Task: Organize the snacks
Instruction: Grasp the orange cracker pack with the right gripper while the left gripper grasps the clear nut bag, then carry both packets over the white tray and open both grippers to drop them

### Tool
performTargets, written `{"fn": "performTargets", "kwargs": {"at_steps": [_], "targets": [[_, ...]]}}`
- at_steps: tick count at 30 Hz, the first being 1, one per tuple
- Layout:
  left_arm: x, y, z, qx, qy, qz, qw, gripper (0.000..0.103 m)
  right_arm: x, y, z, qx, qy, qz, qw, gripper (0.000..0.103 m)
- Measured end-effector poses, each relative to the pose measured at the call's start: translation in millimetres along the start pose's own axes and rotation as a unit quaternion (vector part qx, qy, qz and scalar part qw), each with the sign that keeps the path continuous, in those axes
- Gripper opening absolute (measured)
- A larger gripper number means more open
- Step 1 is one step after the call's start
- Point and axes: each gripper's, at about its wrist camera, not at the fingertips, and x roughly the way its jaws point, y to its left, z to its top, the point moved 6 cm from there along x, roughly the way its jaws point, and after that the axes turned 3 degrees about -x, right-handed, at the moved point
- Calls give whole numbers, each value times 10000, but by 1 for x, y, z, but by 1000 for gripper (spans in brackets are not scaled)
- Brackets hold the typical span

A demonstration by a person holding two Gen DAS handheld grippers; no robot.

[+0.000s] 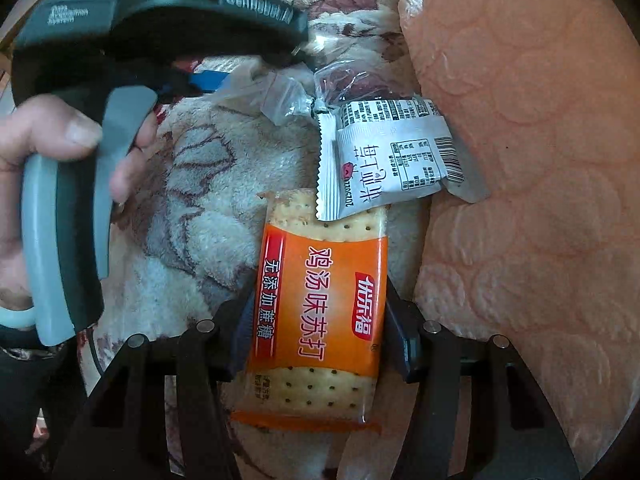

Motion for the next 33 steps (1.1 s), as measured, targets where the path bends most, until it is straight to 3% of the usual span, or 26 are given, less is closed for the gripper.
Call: {"fn": "performTargets", "kwargs": {"at_steps": [11,21,33], "targets": [[-59,72,-45,-325,-397,273,9983,42,-12,17,-3,-239,-96,-213,9994,54],[-118,114,-105,-370,-790,765,9933,42,-22,66,-4,-643,-200,104,9977,54],[-158,153,-135,-643,-1103,1110,9856,42,-25,114,-7,-972,-233,223,9947,54]]}}
